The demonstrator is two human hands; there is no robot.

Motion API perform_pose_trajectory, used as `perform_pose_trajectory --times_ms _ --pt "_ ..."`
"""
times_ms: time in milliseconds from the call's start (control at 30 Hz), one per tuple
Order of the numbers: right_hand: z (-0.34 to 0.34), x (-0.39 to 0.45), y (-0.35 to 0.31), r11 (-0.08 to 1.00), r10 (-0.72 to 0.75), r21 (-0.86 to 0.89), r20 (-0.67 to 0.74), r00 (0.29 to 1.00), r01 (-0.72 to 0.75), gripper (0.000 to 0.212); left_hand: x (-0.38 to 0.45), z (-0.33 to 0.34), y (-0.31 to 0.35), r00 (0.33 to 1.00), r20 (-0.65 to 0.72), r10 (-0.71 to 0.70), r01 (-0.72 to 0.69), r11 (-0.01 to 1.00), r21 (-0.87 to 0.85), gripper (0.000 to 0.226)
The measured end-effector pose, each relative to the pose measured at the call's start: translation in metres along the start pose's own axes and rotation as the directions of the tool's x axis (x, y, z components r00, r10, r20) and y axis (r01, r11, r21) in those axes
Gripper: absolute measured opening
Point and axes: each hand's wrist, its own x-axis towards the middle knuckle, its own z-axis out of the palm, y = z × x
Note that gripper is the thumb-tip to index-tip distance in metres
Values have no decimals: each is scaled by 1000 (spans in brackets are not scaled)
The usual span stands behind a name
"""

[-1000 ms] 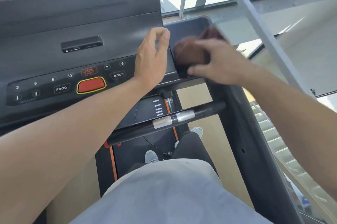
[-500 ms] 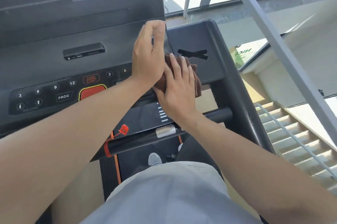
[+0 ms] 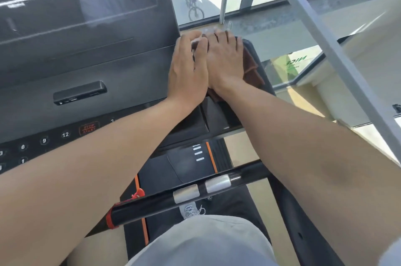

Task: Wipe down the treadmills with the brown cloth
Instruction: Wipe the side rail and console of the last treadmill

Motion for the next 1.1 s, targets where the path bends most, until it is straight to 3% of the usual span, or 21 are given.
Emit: perform_pose_trajectory --times_ms 200,400,467,633,767,867,967,1100 --pt "-11 54 8 999 -22 52 85 996 18 49 -8 23 -14 997 80 19 -25 997 75 50" --pt "-22 69 16 997 -73 43 204 976 65 43 -9 25 -18 996 89 0 -13 988 154 49" --pt "-20 68 17 999 -18 37 186 982 11 41 -11 25 -18 995 103 1 -20 983 183 48" --pt "-20 42 40 959 263 119 -31 964 -258 49 -13 23 -15 991 135 -11 -18 977 214 50" --pt "-27 1 71 909 326 256 60 944 -330 60 -12 21 -14 988 154 -2 -27 982 187 52" --pt "-34 -50 82 934 196 289 70 978 -208 61 -11 20 -15 986 165 -8 -22 983 181 55" --pt "-31 -99 70 994 -44 107 92 995 34 55 -14 18 -15 987 161 20 -43 989 141 54" --pt "-32 -129 35 994 -89 73 148 985 79 52 -12 13 -12 987 157 -16 10 999 37 52"
